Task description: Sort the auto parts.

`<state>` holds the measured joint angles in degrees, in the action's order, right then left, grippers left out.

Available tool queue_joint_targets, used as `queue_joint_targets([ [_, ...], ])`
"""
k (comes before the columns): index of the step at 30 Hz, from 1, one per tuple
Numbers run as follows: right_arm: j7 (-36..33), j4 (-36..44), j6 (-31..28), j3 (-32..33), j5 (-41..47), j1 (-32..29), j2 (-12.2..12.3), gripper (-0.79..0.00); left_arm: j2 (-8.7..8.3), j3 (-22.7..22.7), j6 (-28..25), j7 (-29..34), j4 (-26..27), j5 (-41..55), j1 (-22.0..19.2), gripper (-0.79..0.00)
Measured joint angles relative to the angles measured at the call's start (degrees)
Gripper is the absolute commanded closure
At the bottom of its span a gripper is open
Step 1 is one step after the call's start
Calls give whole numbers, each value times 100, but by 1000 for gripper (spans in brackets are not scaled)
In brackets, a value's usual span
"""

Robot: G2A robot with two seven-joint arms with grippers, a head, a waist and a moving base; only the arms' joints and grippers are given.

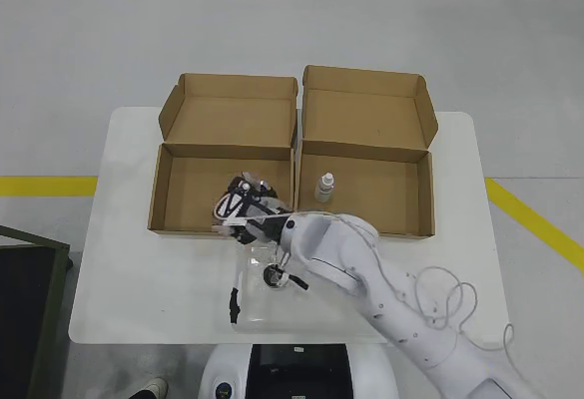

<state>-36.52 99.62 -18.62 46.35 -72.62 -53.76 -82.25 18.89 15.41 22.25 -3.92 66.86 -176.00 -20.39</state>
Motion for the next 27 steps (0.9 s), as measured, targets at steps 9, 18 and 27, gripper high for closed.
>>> queue_joint_targets([
  [9, 152, 751, -1448, 559, -60, -1032, 326, -785, 0, 0, 0, 0, 0, 0, 0, -785],
  [18, 233, 1284, -2723, 1099, -544, -1754, 626, -785, 0, 0, 0, 0, 0, 0, 0, -785],
  [27, 119, 1201, -2899, 1048, -1103, -1930, 741, -785, 0, 0, 0, 0, 0, 0, 0, -785],
])
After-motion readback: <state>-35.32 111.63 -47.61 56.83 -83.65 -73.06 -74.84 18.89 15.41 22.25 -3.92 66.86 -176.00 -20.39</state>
